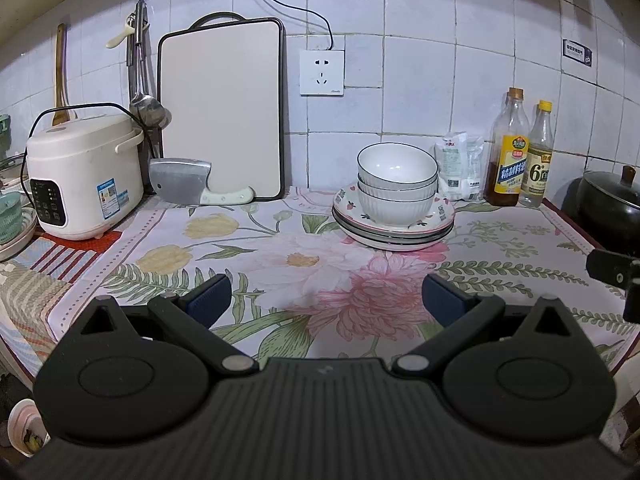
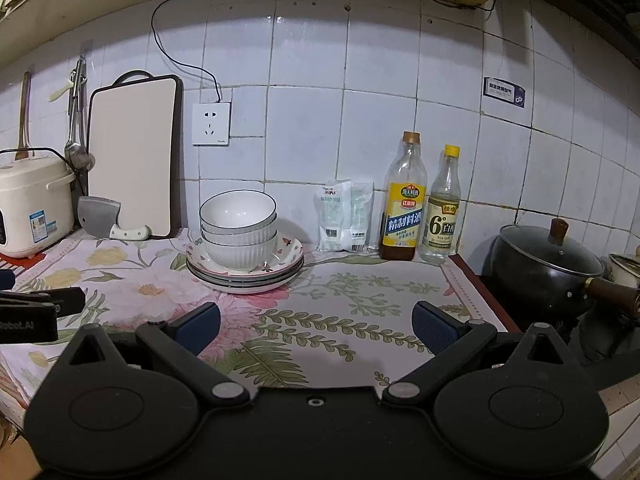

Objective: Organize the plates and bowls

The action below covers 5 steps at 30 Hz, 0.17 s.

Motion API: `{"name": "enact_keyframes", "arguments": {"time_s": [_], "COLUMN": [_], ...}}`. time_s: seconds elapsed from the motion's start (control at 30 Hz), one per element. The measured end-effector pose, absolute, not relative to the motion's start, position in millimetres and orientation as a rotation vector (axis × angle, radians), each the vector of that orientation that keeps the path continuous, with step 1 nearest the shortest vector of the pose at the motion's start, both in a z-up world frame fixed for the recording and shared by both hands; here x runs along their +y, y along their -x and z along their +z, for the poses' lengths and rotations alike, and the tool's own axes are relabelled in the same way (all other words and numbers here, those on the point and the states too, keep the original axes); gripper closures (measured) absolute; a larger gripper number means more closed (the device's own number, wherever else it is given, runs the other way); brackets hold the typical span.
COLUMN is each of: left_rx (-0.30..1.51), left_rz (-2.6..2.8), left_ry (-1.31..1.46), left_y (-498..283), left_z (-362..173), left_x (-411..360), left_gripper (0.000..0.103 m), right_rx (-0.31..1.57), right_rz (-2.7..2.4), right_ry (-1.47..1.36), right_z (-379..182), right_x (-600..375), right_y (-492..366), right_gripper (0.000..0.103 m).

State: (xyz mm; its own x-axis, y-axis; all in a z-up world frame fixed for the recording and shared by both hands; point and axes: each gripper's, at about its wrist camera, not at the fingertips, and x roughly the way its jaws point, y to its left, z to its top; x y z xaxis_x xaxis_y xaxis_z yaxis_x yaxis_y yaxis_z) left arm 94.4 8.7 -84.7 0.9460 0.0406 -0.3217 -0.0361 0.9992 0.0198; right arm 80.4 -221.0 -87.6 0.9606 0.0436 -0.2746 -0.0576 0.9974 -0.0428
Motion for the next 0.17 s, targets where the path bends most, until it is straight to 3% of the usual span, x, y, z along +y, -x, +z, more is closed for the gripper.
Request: {"name": "enact_keyframes", "arguments": {"time_s": [0.17], "left_rx": [0.33], "left_rz": [0.049], "left_ry": [-0.018], "left_y": [-93.4], "left_z": [-85.8], "left_x": [8.2], "left_gripper": [0.0], "right_rx": [0.283], "right_rz": [0.053], "right_ry": [0.054], "right_z": [-88.6], "right_x": [-221.1], "right_y": [-81.7], "right_gripper": [0.0]}}
